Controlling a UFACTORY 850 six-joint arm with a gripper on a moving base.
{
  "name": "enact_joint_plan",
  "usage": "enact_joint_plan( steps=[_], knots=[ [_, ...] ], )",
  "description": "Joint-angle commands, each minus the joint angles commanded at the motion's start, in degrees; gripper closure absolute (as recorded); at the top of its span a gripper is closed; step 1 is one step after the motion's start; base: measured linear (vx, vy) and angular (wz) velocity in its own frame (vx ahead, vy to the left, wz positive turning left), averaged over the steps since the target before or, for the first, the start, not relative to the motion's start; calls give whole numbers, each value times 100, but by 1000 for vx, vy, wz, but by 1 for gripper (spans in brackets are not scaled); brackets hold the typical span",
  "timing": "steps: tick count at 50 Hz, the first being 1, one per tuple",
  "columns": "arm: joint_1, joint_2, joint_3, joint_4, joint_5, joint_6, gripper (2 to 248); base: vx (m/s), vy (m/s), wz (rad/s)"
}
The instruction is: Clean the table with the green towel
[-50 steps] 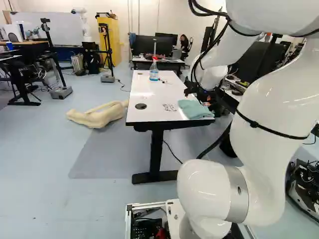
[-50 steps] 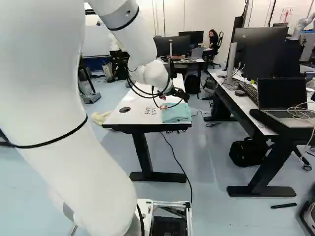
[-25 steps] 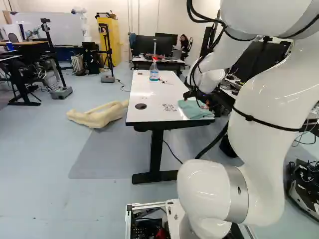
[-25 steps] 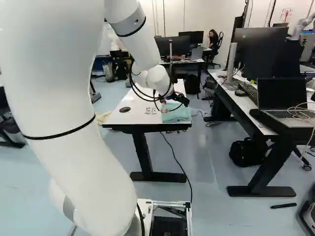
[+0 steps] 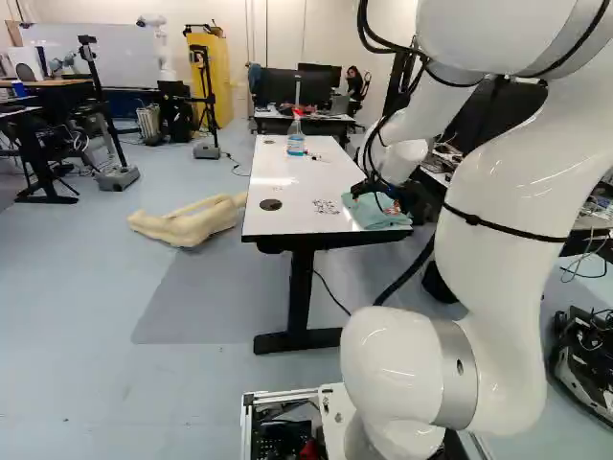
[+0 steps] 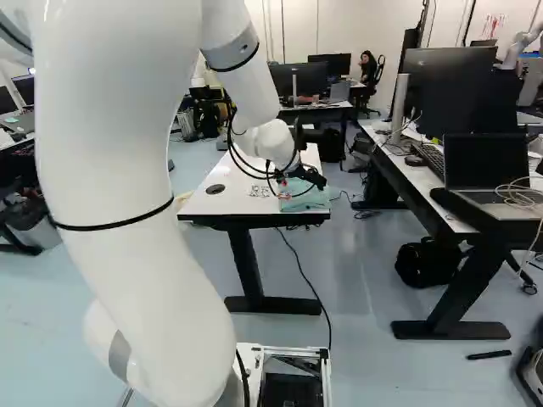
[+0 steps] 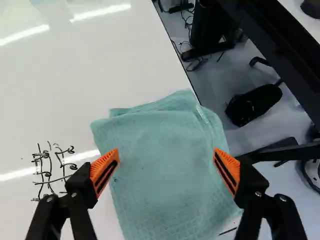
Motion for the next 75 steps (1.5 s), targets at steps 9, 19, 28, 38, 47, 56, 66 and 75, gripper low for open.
enact_joint_plan(
  steps=[9,19,28,38,47,56,66,75],
  knots=[
    [0,0,0,0,0,0,37,0,0,0],
    [0,0,0,0,0,0,114,0,0,0],
    [0,0,0,0,0,0,189,0,0,0],
    [0,0,0,0,0,0,229,0,0,0],
    [0,53,12,0,0,0,229,0,0,0],
    [0,191,43,0,0,0,229,0,0,0],
    [0,356,75,0,0,0,229,0,0,0],
    [7,505,103,0,0,0,229,0,0,0]
  ],
)
